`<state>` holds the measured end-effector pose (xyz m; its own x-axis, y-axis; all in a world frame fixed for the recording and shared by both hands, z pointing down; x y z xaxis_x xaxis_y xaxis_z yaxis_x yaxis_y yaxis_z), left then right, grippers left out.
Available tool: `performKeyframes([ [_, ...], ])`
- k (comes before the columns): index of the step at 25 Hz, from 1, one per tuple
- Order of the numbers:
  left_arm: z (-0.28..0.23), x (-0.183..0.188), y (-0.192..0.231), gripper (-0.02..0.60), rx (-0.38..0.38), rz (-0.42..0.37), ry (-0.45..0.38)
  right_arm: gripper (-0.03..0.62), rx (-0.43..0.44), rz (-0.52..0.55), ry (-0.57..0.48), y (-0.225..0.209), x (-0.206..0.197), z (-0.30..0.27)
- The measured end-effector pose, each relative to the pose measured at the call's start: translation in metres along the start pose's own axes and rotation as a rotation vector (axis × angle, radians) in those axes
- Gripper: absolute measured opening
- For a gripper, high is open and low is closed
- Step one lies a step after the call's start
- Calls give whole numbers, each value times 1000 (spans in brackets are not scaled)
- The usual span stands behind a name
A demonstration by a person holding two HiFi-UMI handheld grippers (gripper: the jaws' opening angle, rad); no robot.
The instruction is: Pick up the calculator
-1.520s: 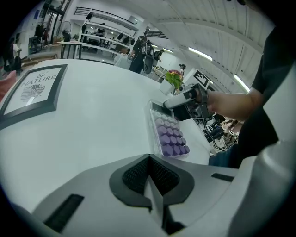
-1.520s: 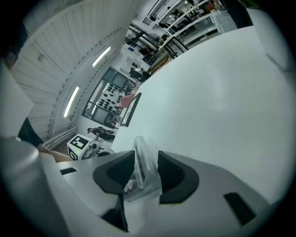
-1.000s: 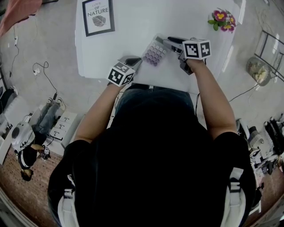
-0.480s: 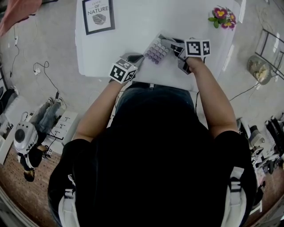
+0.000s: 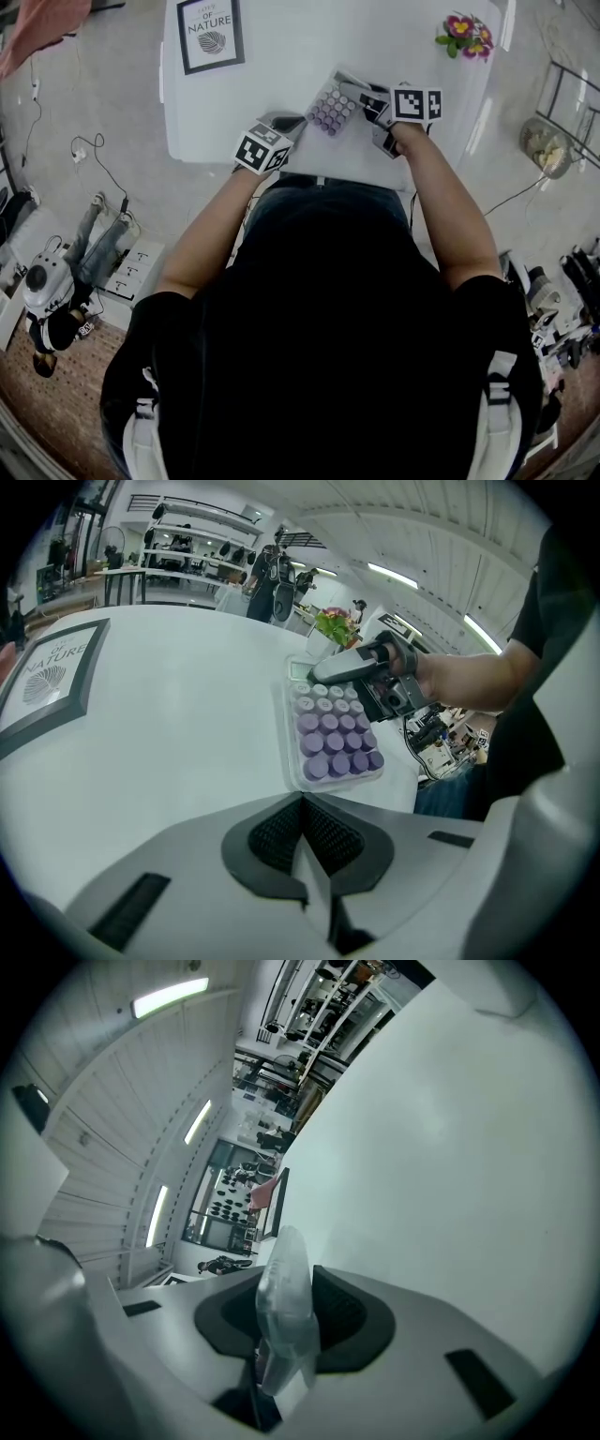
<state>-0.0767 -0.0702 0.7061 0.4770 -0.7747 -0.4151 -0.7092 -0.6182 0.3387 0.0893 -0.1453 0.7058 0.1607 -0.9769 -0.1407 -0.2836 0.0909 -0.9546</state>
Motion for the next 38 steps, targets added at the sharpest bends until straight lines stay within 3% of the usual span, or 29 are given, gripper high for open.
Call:
performKeyframes([
  [7,17,11,-5,17,-25,-23,-47,115,-13,72,5,22,8,7],
  [17,53,23,2,17,-5,-79,-96,115,-17,152,-13,69,19,19],
  [30,100,46,3,17,6,-175,-163,114,-32,302,-64,138,21,37],
  [38,153,58,13,17,22,-194,-254,114,-58,364,-145,186,14,51],
])
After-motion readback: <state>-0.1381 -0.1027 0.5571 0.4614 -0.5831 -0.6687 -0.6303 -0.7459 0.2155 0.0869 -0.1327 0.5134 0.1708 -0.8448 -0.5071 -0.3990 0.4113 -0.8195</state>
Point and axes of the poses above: the fingertips, and each gripper's own axes: z backward along the fingers, y to its left, x out of its top, the point moved 5 cm from there along z, backward along the fingers, and after that the axes turned 10 degrees about x, right-handed, at the moved point
